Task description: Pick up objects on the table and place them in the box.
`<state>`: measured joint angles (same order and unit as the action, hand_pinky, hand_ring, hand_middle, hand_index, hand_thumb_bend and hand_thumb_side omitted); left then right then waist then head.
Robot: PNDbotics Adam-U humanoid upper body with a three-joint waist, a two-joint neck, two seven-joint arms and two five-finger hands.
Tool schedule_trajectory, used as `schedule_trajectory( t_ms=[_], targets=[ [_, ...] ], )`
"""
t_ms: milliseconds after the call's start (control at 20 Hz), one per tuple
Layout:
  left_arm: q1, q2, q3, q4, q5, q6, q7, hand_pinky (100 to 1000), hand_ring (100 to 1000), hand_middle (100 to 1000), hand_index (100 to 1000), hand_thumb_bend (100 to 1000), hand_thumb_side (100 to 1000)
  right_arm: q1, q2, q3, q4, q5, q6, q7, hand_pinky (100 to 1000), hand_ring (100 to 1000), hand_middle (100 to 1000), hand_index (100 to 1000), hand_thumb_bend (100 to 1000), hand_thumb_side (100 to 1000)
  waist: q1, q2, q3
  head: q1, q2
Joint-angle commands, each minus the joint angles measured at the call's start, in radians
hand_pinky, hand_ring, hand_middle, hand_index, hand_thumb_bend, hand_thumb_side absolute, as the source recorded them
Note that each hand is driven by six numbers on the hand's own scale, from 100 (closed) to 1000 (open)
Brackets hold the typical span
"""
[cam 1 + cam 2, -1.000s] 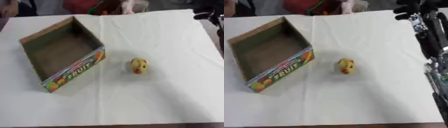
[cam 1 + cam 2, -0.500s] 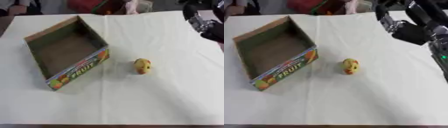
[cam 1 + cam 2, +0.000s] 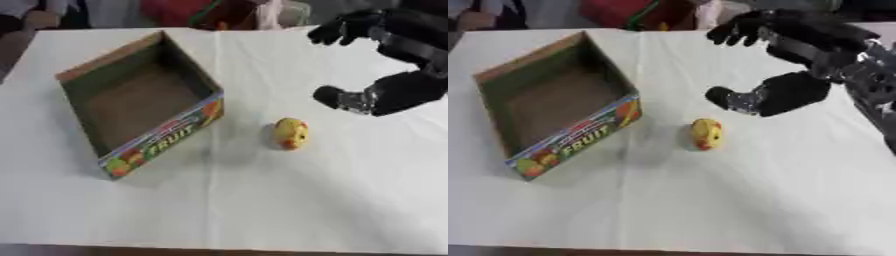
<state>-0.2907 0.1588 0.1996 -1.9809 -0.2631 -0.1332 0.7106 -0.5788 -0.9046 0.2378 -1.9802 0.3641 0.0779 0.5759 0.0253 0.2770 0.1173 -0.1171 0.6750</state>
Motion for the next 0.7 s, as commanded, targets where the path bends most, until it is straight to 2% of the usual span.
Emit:
schedule_trajectory(
  t_ms=[50,400,700],
  targets=[
    [-0.006,0.016,-0.002,-0.019,0.003,-0.001,-0.006,408,493,445,574,100,831,-0.026,-0.039,0.017,-0.009,0.004,0.025,0.09,799,850,804,1000,416,682,-0.002,-0.016,0.002,-0.006,-0.007],
    [-0.005,0.014,-0.004,-0.019,0.005,-0.001,-0.009,408,493,445,572,100,831,-0.064,-0.011,0.085,0.058,0.08,0.072,0.173,799,854,811,1000,510,666,-0.003,-0.017,0.007,-0.021,-0.008],
    [-0.003,0.011,-0.007,-0.019,0.007,0.0,-0.014,407,493,445,572,100,832,-0.102,0.041,0.143,0.175,0.189,0.053,0.153,794,849,797,1000,547,662,0.0,-0.017,0.01,-0.026,-0.01]
  ],
)
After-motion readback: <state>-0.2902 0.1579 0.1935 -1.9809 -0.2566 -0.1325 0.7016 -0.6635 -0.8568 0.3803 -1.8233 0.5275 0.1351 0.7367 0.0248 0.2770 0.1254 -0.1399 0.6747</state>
